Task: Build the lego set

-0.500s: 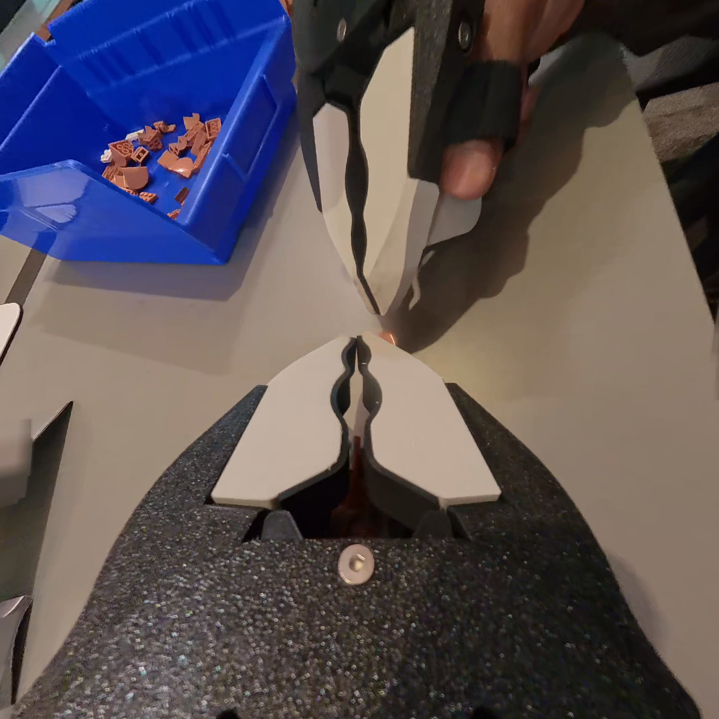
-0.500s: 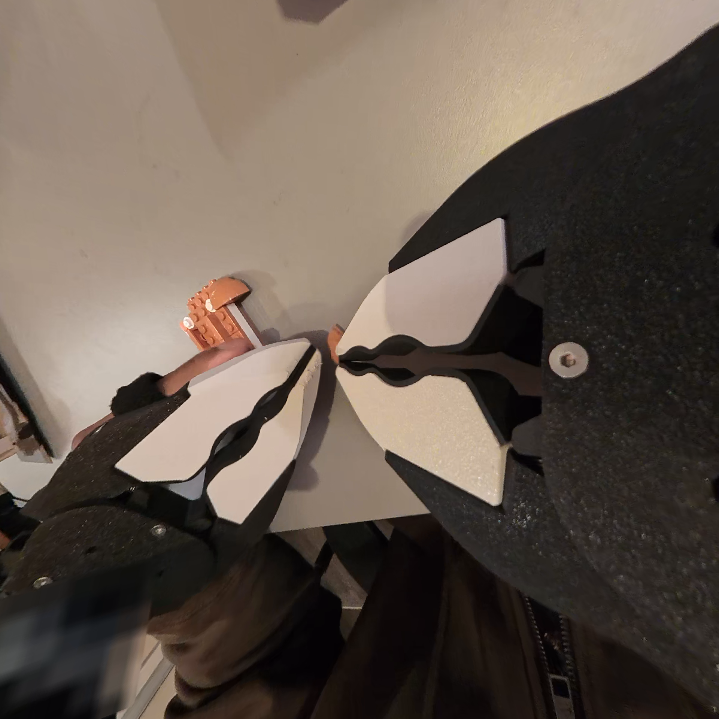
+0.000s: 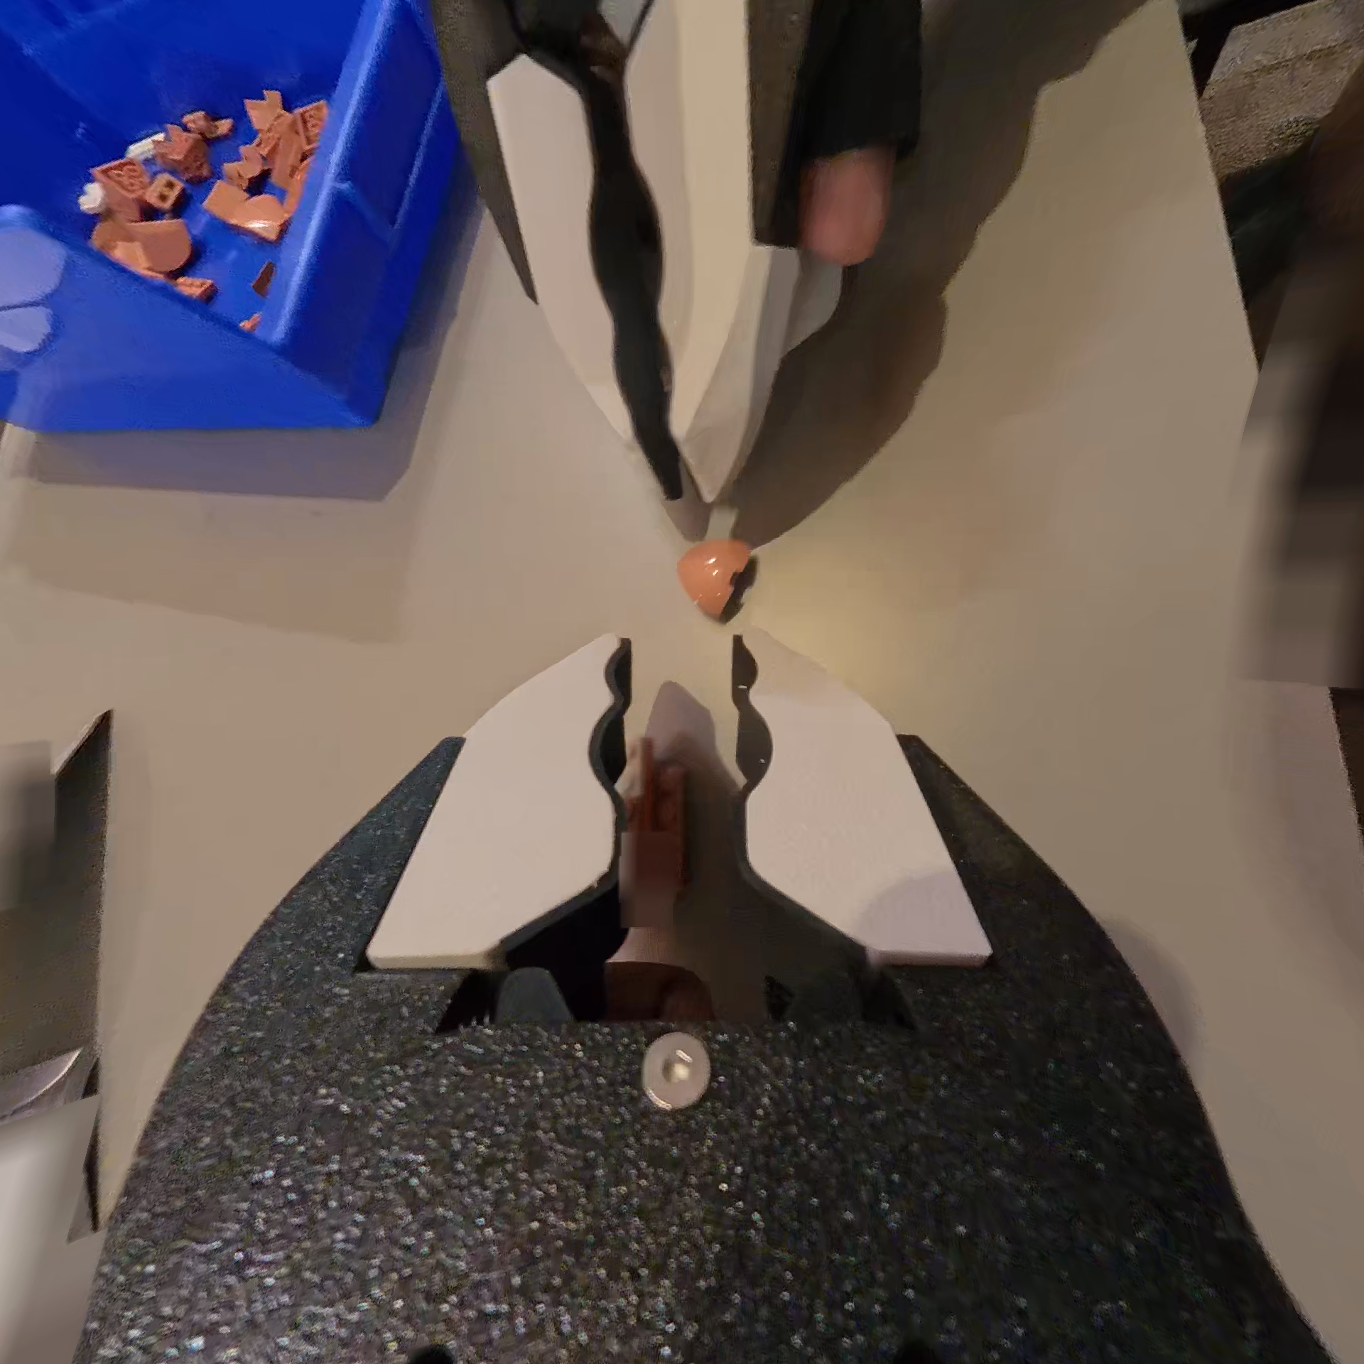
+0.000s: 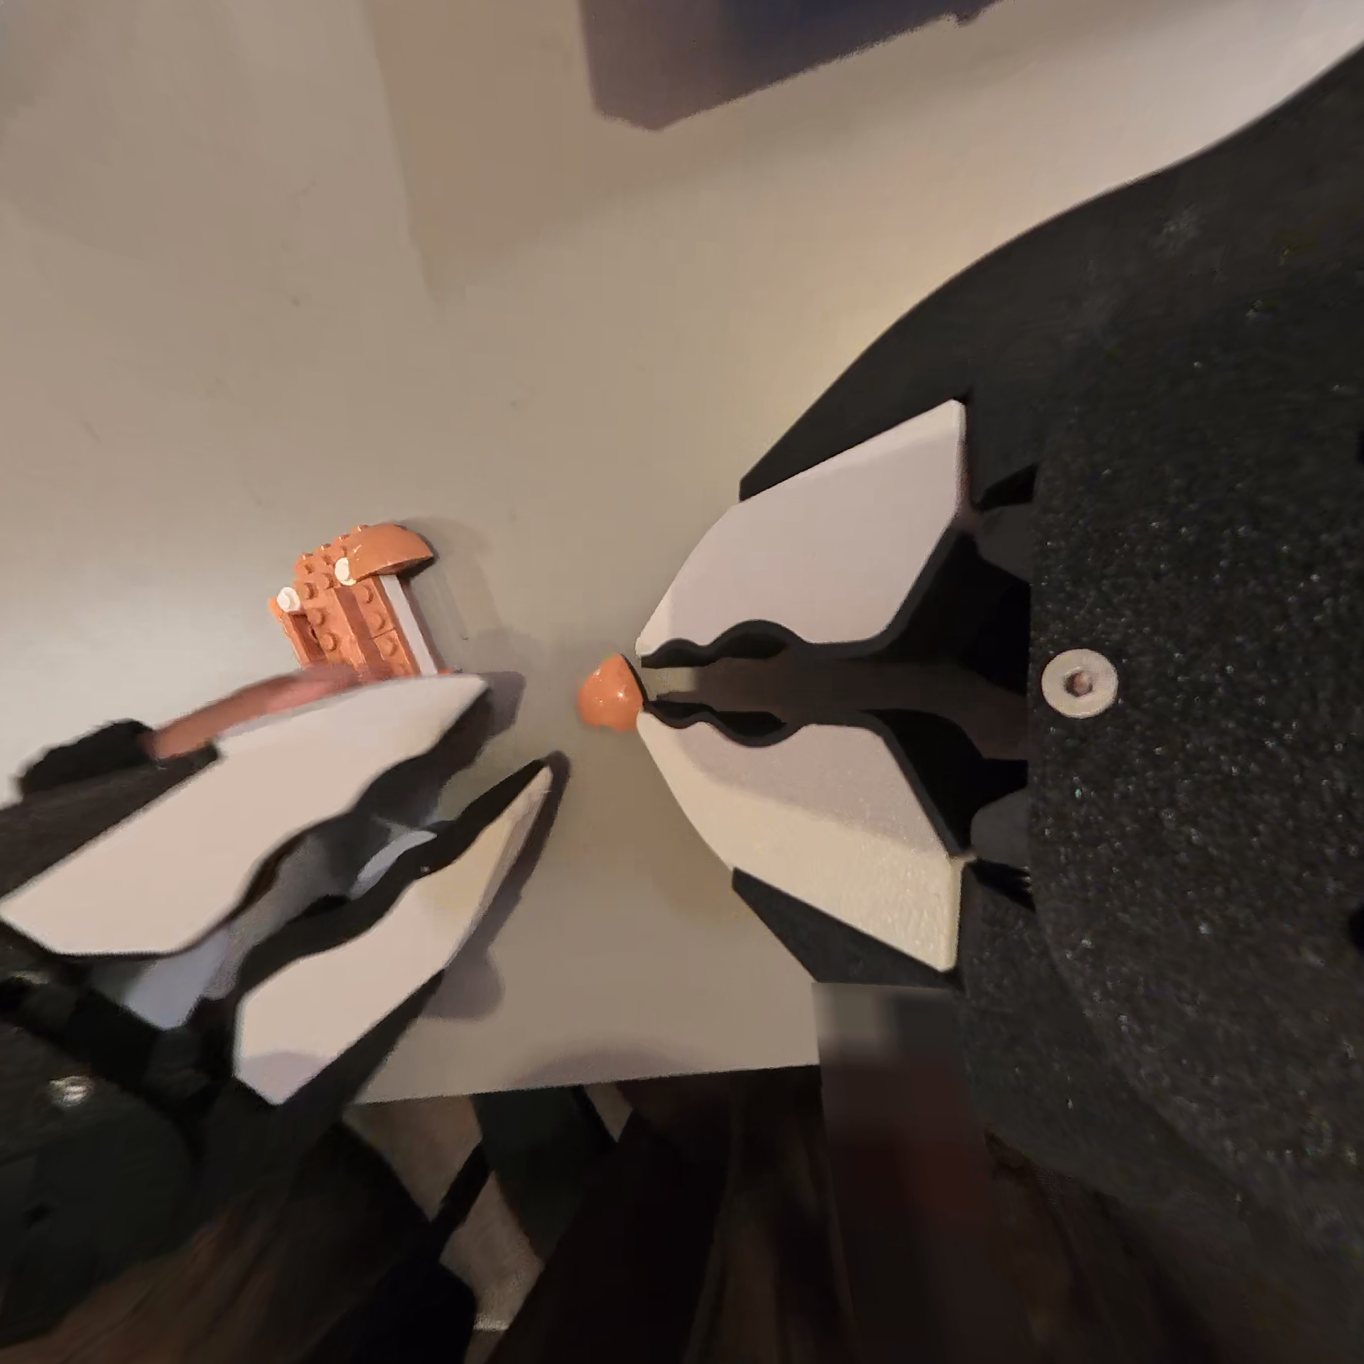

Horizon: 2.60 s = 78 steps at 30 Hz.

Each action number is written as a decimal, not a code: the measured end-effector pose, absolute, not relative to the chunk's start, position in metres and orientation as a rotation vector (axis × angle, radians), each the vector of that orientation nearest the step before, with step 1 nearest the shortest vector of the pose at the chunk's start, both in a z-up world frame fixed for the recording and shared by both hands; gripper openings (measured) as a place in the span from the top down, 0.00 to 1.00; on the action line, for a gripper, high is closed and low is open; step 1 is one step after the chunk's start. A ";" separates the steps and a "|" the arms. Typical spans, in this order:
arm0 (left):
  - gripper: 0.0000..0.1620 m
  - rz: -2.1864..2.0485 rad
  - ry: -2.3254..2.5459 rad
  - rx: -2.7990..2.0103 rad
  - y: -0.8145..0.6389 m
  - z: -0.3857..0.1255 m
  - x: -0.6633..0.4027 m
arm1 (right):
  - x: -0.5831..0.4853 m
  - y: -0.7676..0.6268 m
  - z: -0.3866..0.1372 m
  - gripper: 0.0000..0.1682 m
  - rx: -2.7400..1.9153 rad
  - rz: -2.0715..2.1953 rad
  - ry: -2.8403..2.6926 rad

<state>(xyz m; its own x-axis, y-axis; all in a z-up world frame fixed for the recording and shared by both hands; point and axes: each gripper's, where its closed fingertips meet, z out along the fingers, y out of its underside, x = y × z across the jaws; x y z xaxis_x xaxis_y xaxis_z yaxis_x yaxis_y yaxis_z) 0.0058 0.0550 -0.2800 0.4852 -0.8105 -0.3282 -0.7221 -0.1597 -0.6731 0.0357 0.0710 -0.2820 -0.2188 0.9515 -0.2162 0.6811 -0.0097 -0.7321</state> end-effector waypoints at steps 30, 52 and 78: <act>0.57 -0.455 1.248 -2.103 0.069 -0.300 -0.048 | 0.019 0.063 -0.296 0.87 -1.566 0.884 -2.128; 0.58 -1.130 0.669 -2.196 0.079 -0.270 -0.010 | 0.010 0.064 -0.234 0.87 -0.990 1.010 -1.929; 0.58 -1.180 0.767 -2.149 0.066 -0.268 -0.008 | 0.012 0.049 -0.230 0.87 -0.686 0.902 -1.994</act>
<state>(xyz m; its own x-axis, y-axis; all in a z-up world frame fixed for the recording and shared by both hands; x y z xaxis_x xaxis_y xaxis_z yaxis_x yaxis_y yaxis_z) -0.0075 0.0663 -0.2677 0.4478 -0.7084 0.5456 -0.2107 -0.6766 -0.7055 0.0124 0.0488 -0.2300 -0.5126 0.7270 0.4568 0.1365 0.5943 -0.7926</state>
